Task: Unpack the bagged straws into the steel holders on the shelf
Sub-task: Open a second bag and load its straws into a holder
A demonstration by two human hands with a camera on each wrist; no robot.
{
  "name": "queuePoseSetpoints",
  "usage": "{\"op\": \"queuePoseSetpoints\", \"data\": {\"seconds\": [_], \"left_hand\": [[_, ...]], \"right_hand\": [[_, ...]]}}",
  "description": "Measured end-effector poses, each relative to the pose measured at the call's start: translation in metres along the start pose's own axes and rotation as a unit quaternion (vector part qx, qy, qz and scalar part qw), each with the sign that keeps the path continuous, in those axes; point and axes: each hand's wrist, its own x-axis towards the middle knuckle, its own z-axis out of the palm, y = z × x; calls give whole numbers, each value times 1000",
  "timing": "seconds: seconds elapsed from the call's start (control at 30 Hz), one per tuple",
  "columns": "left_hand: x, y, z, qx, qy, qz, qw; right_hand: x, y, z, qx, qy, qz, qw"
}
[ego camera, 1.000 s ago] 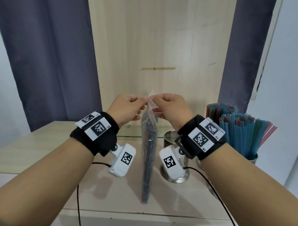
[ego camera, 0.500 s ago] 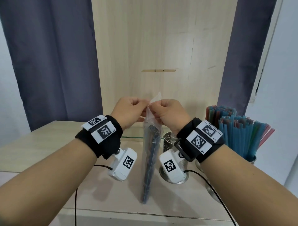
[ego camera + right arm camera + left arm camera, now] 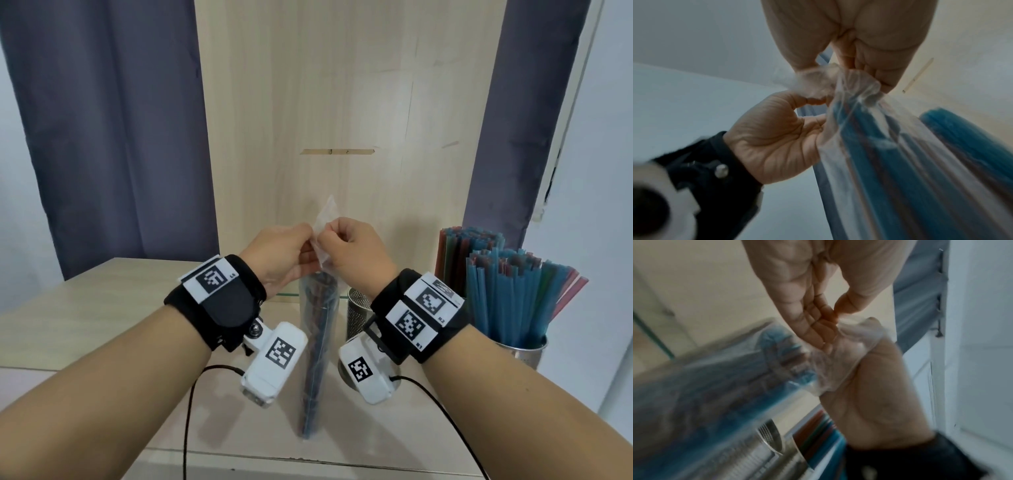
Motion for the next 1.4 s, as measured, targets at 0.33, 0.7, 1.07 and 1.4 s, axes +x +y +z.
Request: {"op": "queuePoseSetpoints", "data": {"seconds": [0.33, 0.7, 1.07, 1.4], "left_hand": [[5, -4, -2, 97, 37, 44, 994], [13, 2, -7, 143, 61, 41, 987], [7, -11, -12, 349, 146, 221, 899], [0, -1, -10, 599, 42, -21, 799]], "right_hand": [[7, -8, -3, 95, -31, 63, 993], [6, -10, -5, 243, -79, 132, 958], [1, 10, -9, -73, -37, 11, 997], [-4, 5, -19, -153, -200, 71, 965]]}}
